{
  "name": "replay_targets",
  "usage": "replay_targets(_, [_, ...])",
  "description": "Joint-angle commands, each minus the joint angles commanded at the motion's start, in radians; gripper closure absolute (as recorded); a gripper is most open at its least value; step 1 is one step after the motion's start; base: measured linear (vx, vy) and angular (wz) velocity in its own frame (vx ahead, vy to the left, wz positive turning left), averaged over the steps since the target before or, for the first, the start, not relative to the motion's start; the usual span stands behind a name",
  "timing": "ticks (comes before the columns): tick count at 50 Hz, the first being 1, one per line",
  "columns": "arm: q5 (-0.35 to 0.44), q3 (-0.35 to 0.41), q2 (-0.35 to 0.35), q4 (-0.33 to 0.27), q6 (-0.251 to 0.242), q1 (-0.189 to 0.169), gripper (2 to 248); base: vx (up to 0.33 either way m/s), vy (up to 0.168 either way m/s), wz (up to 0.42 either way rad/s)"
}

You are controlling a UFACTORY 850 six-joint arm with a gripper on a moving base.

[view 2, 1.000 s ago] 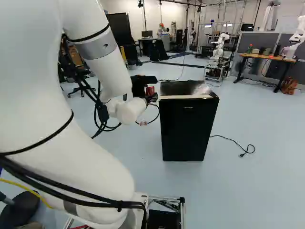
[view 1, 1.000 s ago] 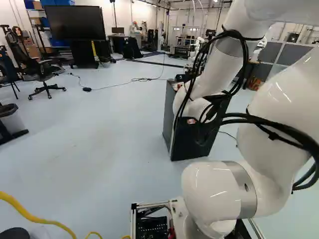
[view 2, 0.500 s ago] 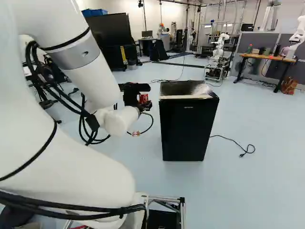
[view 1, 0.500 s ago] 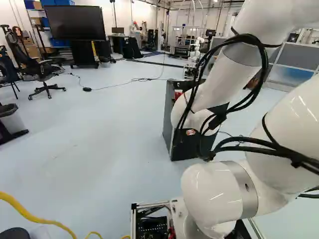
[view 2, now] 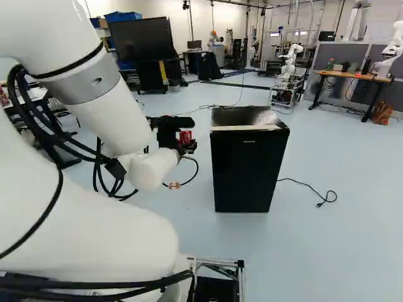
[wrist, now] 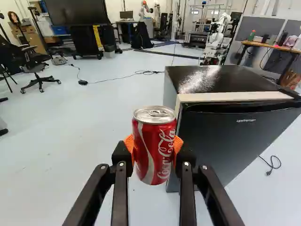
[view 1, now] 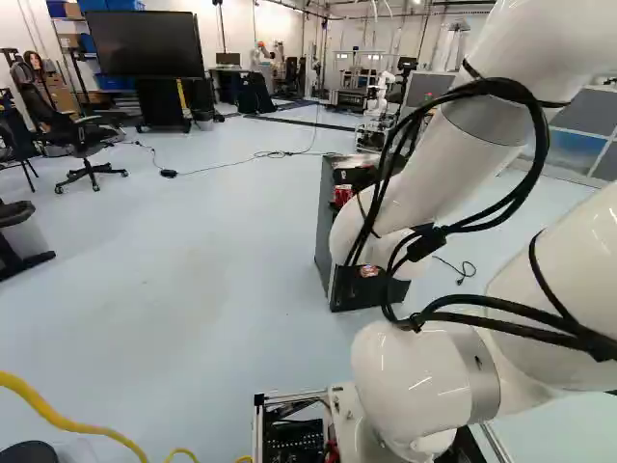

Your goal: Grab a drink from the fridge

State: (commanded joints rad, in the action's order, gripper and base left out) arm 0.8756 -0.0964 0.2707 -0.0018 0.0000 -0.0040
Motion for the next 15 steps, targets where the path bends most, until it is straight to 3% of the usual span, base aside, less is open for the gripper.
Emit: replay_targets(15, [-0.003, 0.009, 0.009, 0.002, 0.0, 0.004, 152, 0.0, 0.0, 0.0])
